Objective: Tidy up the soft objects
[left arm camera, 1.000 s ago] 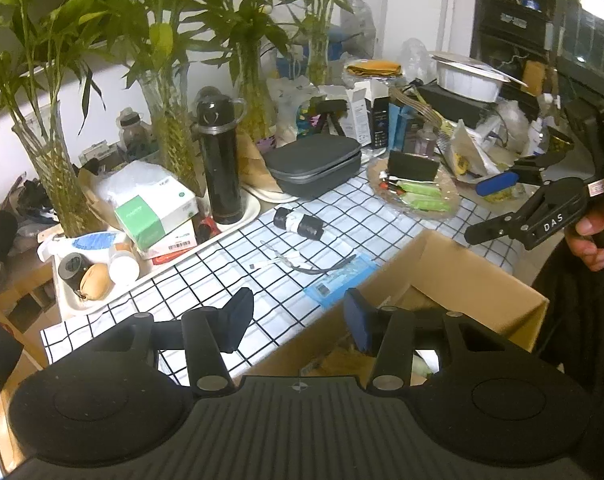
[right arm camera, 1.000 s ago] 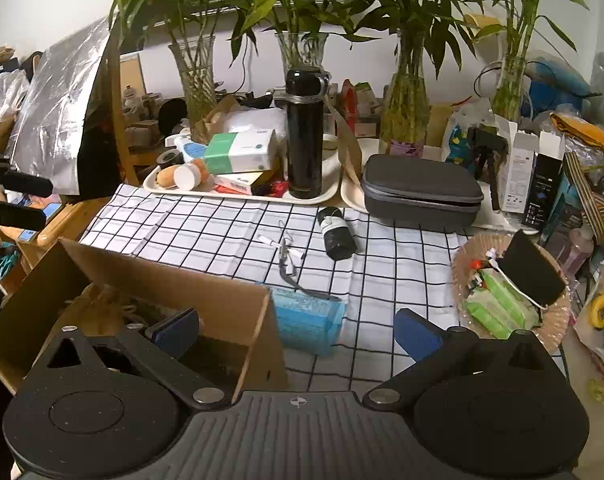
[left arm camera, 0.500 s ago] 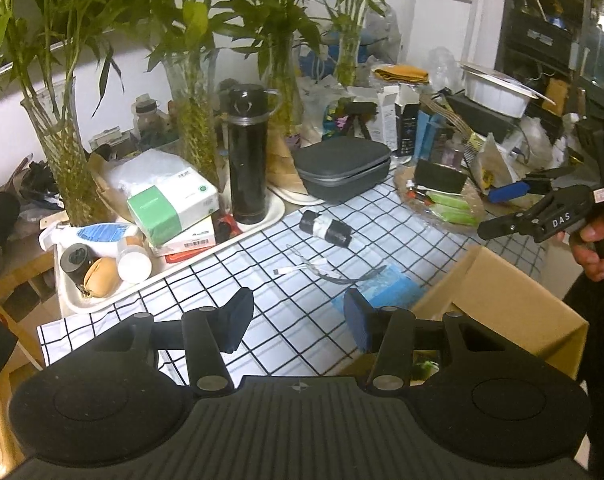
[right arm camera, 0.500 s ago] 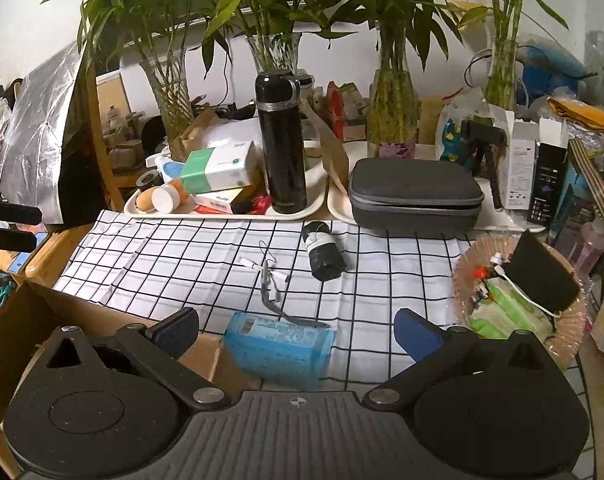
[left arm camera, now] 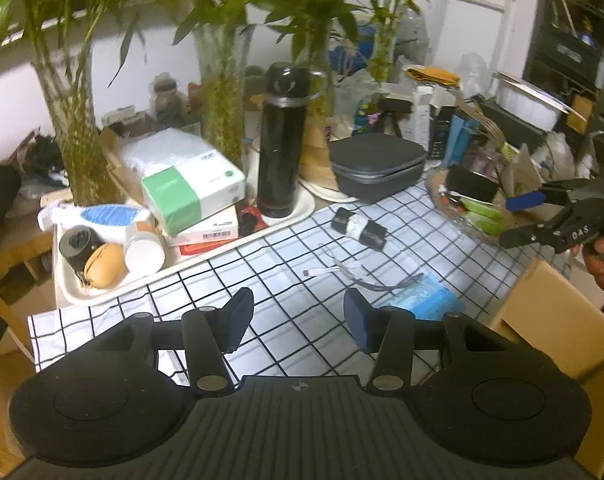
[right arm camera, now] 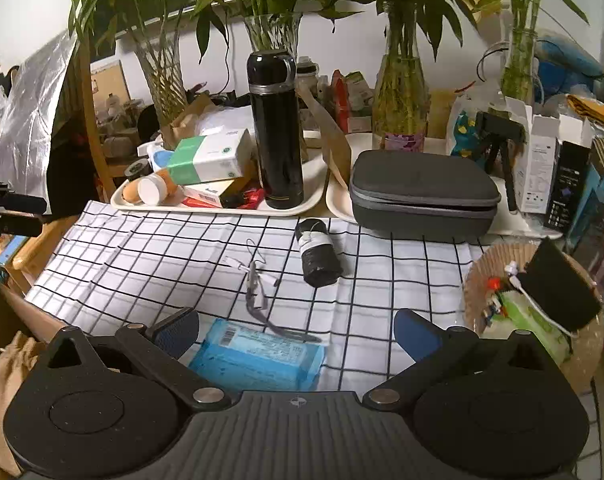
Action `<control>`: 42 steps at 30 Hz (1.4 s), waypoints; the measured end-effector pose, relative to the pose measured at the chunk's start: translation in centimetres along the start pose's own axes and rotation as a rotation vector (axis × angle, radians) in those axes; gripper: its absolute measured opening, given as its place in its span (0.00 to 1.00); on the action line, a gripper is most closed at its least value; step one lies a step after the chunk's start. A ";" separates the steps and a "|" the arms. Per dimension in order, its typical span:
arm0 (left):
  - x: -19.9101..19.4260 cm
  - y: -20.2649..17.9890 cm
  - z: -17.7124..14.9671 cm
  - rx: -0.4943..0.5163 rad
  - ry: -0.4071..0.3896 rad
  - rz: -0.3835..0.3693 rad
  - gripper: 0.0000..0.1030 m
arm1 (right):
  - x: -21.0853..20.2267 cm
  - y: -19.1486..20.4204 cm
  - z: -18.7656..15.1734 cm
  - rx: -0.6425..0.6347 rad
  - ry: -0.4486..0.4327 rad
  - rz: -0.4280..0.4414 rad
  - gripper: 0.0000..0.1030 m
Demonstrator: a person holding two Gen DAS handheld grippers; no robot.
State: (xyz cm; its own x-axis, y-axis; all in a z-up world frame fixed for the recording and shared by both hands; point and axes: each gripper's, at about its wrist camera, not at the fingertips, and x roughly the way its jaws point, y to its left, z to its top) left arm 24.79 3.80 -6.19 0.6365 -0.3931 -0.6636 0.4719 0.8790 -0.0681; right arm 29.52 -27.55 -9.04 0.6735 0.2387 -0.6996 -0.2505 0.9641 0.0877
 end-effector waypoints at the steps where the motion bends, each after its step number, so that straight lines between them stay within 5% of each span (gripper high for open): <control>1: 0.5 0.4 -0.1 -0.013 0.002 0.002 0.48 | 0.3 -0.1 0.1 -0.009 0.001 -0.001 1.00; 20: 7.9 3.5 1.2 -0.109 -0.061 0.028 0.48 | 7.9 -1.6 2.1 -0.174 0.082 0.105 0.89; 27: 10.4 3.6 0.8 -0.074 -0.053 -0.015 0.48 | 11.4 -1.3 2.1 -0.254 0.148 0.176 0.59; 42: 13.2 2.2 -1.2 0.076 -0.017 0.004 0.48 | 17.2 1.9 0.9 -0.374 0.255 0.285 0.24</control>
State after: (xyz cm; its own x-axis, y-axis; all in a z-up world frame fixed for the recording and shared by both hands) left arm 33.49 0.93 -15.96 0.6482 -0.3944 -0.6514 0.5136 0.8580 -0.0084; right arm 41.25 -21.47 -20.21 0.3640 0.4047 -0.8389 -0.6609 0.7469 0.0736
